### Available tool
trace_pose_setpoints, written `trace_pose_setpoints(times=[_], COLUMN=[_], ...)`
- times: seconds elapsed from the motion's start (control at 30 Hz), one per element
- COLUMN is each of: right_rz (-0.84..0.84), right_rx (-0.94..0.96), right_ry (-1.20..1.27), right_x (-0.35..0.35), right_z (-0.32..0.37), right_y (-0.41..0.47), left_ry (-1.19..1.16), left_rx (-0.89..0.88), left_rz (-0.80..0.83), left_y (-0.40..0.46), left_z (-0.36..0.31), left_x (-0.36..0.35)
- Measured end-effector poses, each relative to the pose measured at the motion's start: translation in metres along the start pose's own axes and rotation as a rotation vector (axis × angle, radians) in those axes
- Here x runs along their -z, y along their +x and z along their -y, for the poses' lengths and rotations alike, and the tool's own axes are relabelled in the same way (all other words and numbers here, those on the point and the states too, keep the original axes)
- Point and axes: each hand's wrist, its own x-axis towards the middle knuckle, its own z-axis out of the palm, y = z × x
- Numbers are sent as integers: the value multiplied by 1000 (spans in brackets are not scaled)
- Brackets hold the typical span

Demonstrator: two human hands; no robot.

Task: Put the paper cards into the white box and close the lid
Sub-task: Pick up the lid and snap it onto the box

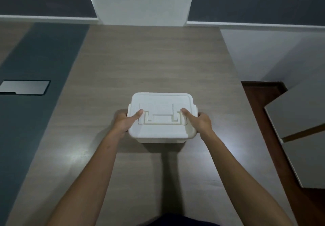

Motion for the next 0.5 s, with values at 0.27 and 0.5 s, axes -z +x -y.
trace_pose_setpoints(times=[0.27, 0.5], right_rz=[-325, -397], right_rx=[386, 508], right_ry=[-81, -98], right_x=[-22, -28], right_z=[-3, -6], right_y=[-19, -13], left_ry=[147, 271], left_rx=[-254, -338], left_rz=[-352, -418], left_y=[-16, -5], left_z=[7, 21], left_x=[-23, -30])
